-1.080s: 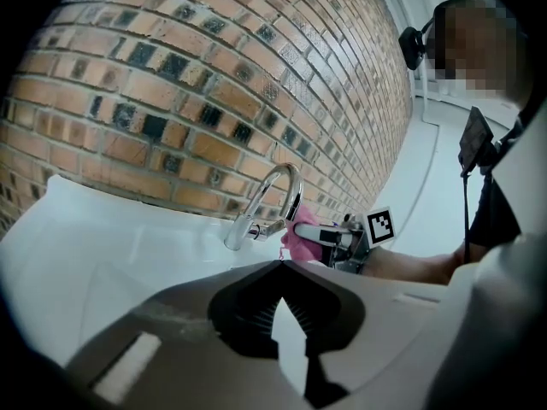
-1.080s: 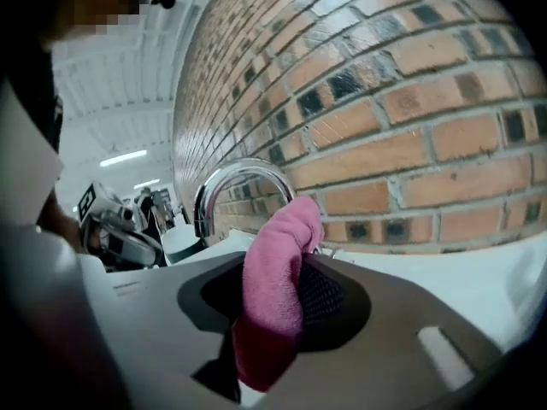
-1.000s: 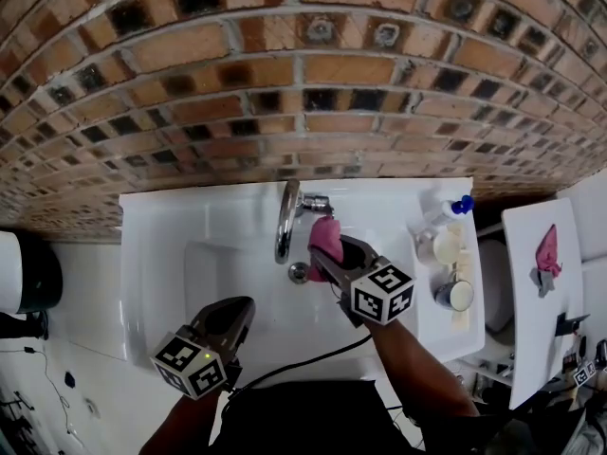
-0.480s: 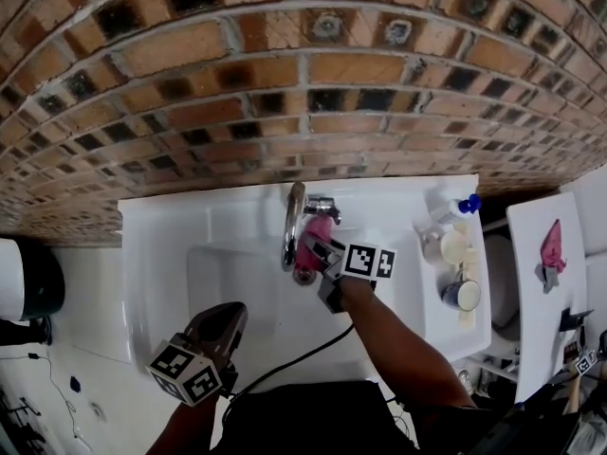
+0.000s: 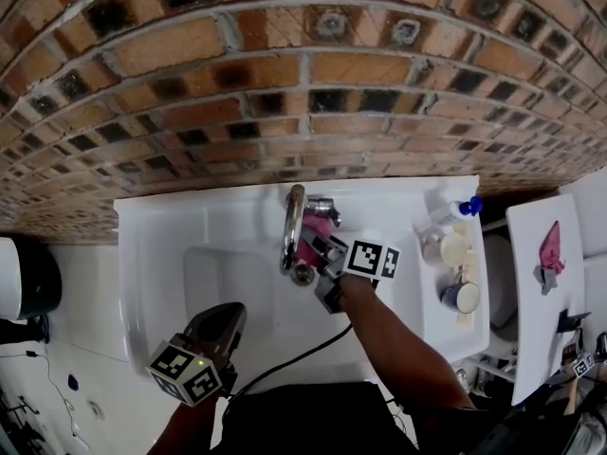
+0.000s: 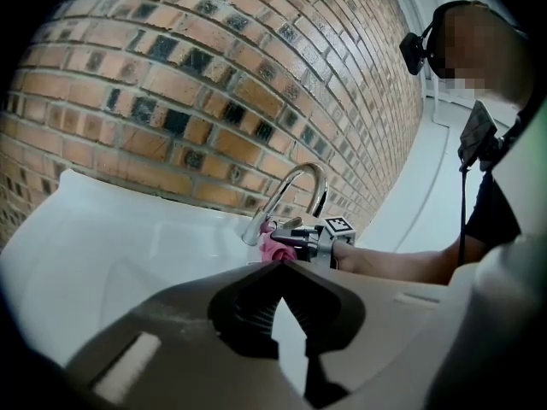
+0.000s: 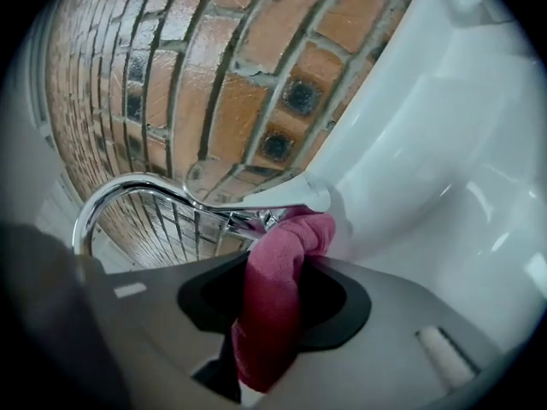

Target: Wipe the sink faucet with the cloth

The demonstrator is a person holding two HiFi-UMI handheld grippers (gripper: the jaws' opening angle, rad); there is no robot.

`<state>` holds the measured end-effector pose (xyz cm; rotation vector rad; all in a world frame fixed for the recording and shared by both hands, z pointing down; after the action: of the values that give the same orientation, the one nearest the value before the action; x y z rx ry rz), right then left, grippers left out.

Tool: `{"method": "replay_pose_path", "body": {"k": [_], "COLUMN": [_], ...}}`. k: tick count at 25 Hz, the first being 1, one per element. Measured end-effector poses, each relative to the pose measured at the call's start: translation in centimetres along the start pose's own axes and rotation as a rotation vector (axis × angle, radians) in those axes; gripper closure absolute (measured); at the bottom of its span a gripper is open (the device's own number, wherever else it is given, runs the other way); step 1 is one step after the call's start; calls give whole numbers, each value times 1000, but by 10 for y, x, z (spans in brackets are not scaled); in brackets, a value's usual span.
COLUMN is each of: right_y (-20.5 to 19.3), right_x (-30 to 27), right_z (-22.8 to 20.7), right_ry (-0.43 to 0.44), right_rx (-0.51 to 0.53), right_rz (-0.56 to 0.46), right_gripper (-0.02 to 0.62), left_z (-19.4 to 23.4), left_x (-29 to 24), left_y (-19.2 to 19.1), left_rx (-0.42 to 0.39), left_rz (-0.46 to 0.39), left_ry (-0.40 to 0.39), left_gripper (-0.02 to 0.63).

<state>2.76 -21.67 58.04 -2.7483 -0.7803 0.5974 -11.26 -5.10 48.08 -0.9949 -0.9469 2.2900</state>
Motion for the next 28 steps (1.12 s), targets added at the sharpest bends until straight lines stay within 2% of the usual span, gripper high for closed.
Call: {"method": "replay_pose_path", "body": {"k": [7,11,13,17,19,21,24,28], "right_y": [4,18,27,28,25,19,0,-33], "right_x": [6,10,13,14,14,14,14,5], "right_z": [19,34,35,34,38,40,30,5], "right_ry": [39,82,71,62,93,105,62,-6], "right_rx": [17,41,58,86,105,143,203,160], "right_rz": [-23,-81,-108,-103,-98,-82,-30,76], "right_gripper": [445,445,445,445,445,445,445,445], "left_z": [-4,-11,-13,-11,-9,-9,-10,-9], "left_x": [1,-1,0,3,4,4,4,3], "left_y": [-8,-13,-13,-9,-7,-7,-9,-10], "left_rx": [5,-17,-20,-17,-14,-12,-6,-5], "left_rz": [16,29,27,14,8,6,11,13], "left_ry": [-8,-23,-29,-26,-24,-23,-19,-21], "left_gripper": [600,600,600,600,600,600,600,600]}}
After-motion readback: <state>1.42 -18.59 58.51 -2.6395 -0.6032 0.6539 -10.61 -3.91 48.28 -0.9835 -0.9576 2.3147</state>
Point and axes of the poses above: the fingertips, and each gripper's own axes: x backward along the fingers, z to its left, y out of its top, the point moved 2 cm from there along x, backward along the fingers, and after that the axes turned 2 degrees about -y, right-handed, at the moved point
